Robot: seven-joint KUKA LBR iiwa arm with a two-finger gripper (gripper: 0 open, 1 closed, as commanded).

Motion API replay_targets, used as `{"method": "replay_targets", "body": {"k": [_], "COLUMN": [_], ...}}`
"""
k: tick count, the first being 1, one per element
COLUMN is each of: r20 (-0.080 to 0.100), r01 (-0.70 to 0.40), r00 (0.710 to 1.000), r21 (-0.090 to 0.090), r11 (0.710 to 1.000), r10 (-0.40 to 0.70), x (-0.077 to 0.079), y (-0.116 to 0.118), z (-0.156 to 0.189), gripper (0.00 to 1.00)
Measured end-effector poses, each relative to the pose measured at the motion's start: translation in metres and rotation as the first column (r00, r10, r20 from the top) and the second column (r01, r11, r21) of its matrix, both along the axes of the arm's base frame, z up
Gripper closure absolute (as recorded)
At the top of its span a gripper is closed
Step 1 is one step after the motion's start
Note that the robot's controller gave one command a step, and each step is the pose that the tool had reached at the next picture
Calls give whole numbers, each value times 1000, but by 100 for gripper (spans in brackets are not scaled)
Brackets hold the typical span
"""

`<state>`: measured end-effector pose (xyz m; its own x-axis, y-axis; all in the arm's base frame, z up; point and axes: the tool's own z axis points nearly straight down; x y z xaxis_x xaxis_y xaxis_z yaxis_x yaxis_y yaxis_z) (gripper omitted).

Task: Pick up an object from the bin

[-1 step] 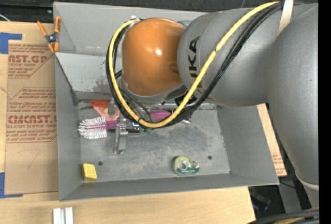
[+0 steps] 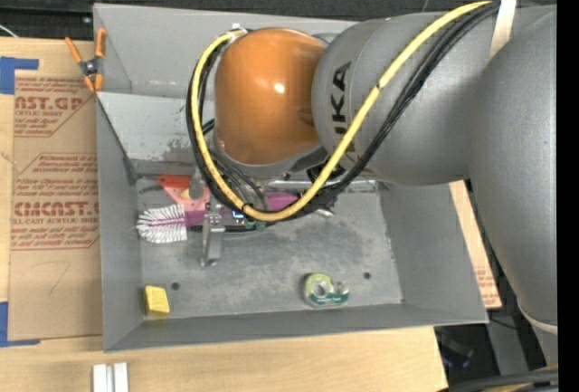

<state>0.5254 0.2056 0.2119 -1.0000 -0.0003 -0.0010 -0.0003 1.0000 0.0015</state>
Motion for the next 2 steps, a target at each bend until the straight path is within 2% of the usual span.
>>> {"method": "replay_targets", "body": {"k": [1,2], "r20": [5,8], "r01": [53,40], "r00": [999,999], "r21": [4,5], "r11": [999,999], "r10": [-53,-40], "x": [31,26], "y": [25,27], "z": [-126,-145], "gripper": [0,0]}}
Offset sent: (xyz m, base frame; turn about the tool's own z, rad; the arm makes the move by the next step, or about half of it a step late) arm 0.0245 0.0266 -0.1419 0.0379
